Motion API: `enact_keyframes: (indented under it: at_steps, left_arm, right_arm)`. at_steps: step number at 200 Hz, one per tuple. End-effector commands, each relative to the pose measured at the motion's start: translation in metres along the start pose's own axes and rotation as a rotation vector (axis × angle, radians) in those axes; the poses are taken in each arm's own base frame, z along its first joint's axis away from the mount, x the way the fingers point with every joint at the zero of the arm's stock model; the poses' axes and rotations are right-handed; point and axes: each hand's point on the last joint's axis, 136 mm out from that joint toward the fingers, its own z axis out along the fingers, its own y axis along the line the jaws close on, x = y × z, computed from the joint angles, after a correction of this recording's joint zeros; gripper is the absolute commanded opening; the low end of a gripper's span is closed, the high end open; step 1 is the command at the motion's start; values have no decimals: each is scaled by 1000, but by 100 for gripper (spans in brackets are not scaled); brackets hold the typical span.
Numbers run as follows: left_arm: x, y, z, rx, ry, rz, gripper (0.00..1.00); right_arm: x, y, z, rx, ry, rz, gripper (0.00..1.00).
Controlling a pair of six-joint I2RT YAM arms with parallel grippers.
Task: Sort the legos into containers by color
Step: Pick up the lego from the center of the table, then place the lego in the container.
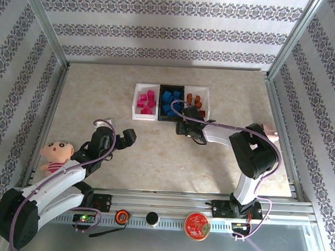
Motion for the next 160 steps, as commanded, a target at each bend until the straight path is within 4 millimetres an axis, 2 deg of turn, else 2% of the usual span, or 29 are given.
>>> enact_keyframes:
  at_steps: [1,15,36,59,75,92,111,124,138,146,151,160]
  left_arm:
    - [-2,-2,-4,-6,-6,25,100]
    - [-4,-2,-4,-7,-12,30,100]
    - [-8,-5,-5,-4,-23,42,100]
    - [-17,-5,-8,-21,-57,43,100]
    - [-28,-1,-13,-57,-96,30,100]
    - [-43,-1,-19,-80,-153,30,100]
    - [-60,-4,-26,-81,-226,32,100]
    - [-67,-12,-28,-41,-265,68,100]
    - [-71,-18,-29,-2,-290,76,100]
    - [-76,-13,-31,-15,-341,46,100]
    - [-80,-6,-32,-35,-381,7,100]
    - [-89,8,-36,-85,-463,-36,100]
  right_arm:
    - [-12,22,4,-122,-40,-50,47]
    - [-8,26,-3,-150,-39,-77,37]
    - [-1,30,-23,-186,-61,-98,28]
    - [-3,33,-56,-221,-127,-98,25]
    - [-24,28,-77,-222,-196,-76,25]
    - [-52,18,-88,-207,-253,-44,25]
    - [-83,8,-85,-196,-281,-8,26]
    - [-100,1,-74,-185,-276,26,26]
    - [-116,-7,-59,-156,-275,52,30]
    - [-125,-9,-53,-153,-275,58,35]
    - [-129,-11,-49,-144,-272,62,44]
    - [-139,-13,-48,-134,-281,70,69]
